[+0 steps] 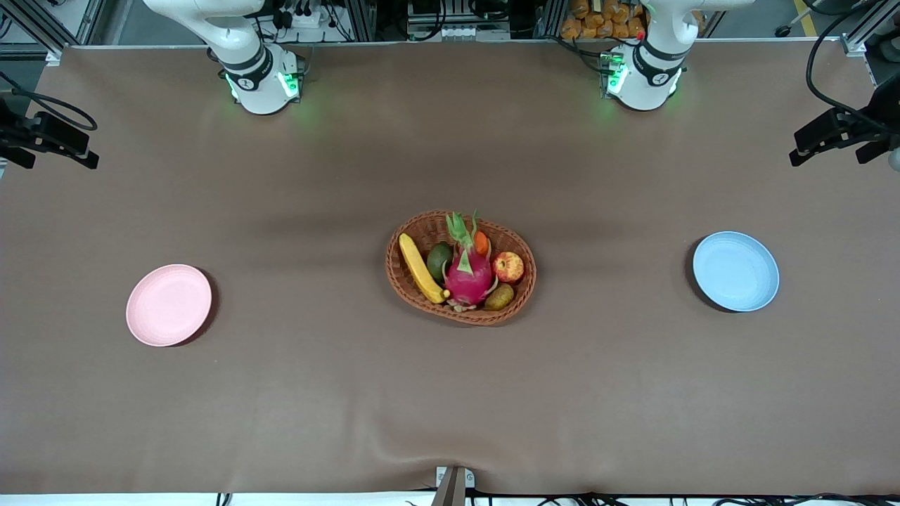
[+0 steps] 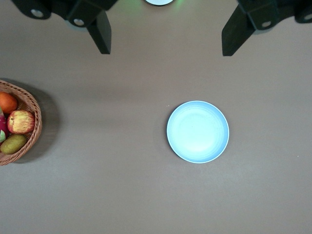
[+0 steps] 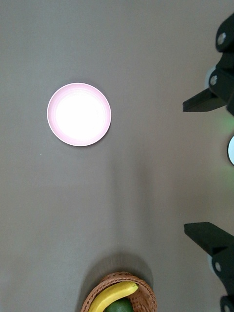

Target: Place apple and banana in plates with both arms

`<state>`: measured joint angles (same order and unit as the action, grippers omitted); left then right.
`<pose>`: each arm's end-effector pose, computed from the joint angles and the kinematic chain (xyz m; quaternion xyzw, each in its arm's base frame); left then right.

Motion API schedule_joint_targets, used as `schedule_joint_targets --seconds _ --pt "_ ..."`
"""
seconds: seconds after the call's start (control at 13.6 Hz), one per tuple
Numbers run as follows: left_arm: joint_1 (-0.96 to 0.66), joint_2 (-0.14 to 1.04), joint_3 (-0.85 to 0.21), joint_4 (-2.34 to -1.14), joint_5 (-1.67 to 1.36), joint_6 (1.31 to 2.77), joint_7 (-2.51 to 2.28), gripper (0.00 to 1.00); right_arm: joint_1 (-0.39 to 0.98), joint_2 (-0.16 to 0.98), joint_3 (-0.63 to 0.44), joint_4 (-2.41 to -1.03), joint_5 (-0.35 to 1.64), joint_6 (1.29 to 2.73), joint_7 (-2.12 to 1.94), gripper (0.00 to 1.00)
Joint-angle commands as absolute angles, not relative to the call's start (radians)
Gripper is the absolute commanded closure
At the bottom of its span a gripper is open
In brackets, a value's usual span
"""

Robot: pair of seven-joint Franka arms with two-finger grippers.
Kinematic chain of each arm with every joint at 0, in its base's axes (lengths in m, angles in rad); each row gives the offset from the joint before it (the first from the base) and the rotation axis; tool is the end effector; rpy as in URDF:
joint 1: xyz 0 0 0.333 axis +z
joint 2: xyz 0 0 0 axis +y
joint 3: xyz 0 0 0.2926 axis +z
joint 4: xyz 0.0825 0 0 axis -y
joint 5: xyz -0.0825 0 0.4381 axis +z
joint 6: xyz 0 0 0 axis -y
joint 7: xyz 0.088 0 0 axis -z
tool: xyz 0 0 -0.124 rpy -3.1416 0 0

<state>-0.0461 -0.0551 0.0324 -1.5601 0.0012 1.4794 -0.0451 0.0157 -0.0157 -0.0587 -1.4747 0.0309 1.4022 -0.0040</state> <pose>0.5827 -0.0074 0.6146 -0.9998 -0.0157 0.0128 0.0001 0.5845 -0.0212 0.6290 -0.9993 0.0173 0.0280 0.0164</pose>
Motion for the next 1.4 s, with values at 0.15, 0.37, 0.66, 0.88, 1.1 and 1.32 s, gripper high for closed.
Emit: schedule_joint_targets --seconds 0.15,0.37,0.66,0.88,1.1,1.32 --pt "-0.055 0.012 -0.026 -1.539 0.011 1.474 -0.052 0.00 0.020 -0.017 -0.060 -1.448 0.029 1.393 0.018 0.00" --pt "-0.055 0.089 -0.081 -1.525 0.008 1.506 -0.049 0.00 0.021 -0.017 -0.058 -1.448 0.031 1.393 0.020 0.00" --pt "-0.058 0.164 -0.198 -1.528 -0.034 1.649 -0.063 0.00 0.021 -0.017 -0.058 -1.448 0.031 1.393 0.020 0.00" --pt "-0.058 0.224 -0.261 -1.532 -0.031 1.709 -0.039 0.00 0.021 -0.017 -0.058 -1.448 0.031 1.393 0.020 0.00" --pt "-0.057 0.304 -0.319 -1.534 -0.037 1.764 0.037 0.00 0.021 -0.017 -0.058 -1.448 0.031 1.393 0.020 0.00" --pt "-0.058 0.376 -0.386 -1.543 -0.035 1.854 0.044 0.00 0.021 -0.017 -0.058 -1.448 0.029 1.393 0.020 0.00"
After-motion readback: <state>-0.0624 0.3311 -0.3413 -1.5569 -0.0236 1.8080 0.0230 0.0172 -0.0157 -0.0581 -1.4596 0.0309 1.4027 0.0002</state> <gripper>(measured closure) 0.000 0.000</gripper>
